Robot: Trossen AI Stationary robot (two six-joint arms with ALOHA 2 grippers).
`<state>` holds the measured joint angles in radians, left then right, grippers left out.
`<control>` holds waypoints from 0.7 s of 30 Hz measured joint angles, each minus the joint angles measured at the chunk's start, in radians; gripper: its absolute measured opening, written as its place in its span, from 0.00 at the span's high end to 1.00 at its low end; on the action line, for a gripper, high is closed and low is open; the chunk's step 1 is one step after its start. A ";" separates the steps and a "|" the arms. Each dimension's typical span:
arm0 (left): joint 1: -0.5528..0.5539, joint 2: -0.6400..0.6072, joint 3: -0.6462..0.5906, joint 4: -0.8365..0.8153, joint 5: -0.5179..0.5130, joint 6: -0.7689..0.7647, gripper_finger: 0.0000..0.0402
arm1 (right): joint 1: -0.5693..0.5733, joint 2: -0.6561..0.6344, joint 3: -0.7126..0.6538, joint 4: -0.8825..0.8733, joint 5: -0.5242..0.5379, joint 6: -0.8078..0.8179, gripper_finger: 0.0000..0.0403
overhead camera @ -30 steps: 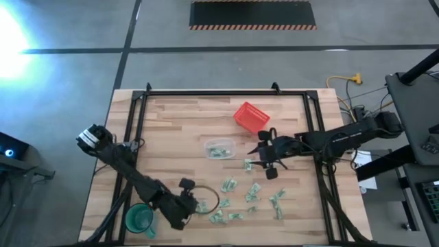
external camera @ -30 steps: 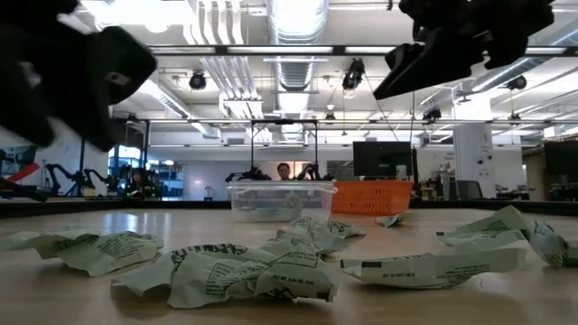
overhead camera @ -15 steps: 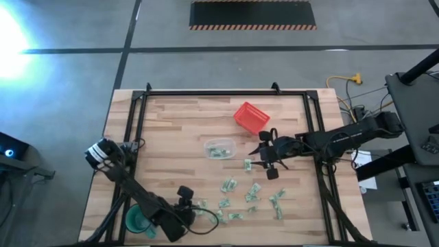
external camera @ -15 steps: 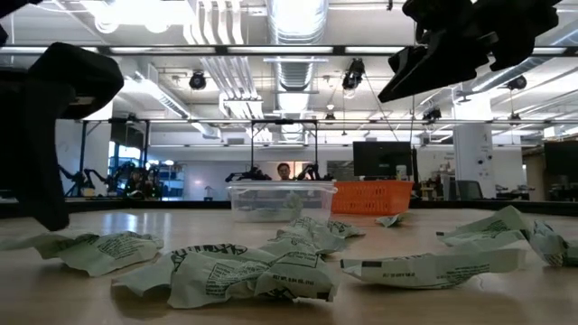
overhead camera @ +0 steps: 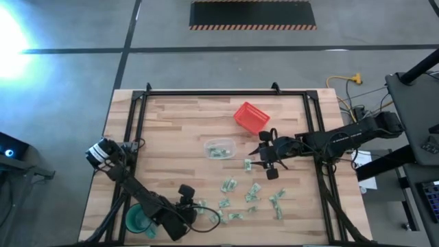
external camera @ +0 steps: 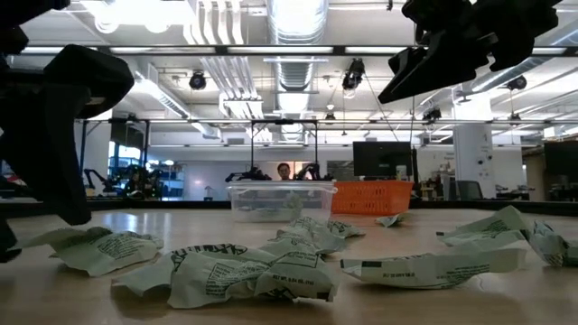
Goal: Pick and place items into bin
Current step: Put the stevia packet into the transparent bin
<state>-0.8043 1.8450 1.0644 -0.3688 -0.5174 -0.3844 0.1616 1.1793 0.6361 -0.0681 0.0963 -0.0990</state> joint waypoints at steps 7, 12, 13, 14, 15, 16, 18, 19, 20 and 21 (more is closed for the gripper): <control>0.006 0.000 -0.012 0.070 -0.002 0.082 0.66 | 0.000 0.000 0.000 0.000 0.000 0.002 0.63; 0.010 0.000 -0.012 0.108 -0.012 0.138 0.66 | 0.000 0.000 0.000 0.000 0.000 0.002 0.65; 0.013 0.000 -0.013 0.107 -0.012 0.137 0.66 | 0.000 0.000 0.000 0.000 0.000 0.002 0.65; 0.017 0.000 -0.013 0.108 -0.012 0.137 0.66 | 0.000 0.000 0.000 0.000 0.000 0.002 0.66; 0.019 0.000 -0.013 0.108 -0.012 0.136 0.66 | 0.000 0.000 0.000 0.000 0.000 0.002 0.66; 0.021 0.000 -0.013 0.111 -0.013 0.136 0.66 | 0.000 0.000 0.000 0.000 0.000 0.002 0.66; 0.027 0.000 -0.013 0.129 -0.012 0.135 0.66 | 0.000 0.000 -0.001 0.000 0.000 0.002 0.67; 0.032 0.000 -0.012 0.133 -0.012 0.130 0.66 | 0.000 0.000 -0.001 0.000 0.000 0.002 0.67; 0.037 0.000 -0.013 0.132 -0.012 0.124 0.66 | 0.000 0.000 -0.001 0.000 0.000 0.002 0.67; 0.042 0.000 -0.014 0.133 -0.011 0.110 0.66 | 0.000 0.000 -0.001 0.000 0.000 0.002 0.67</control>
<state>-0.7626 1.8446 1.0502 -0.2359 -0.5285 -0.2740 0.1616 1.1793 0.6353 -0.0685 0.0963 -0.0967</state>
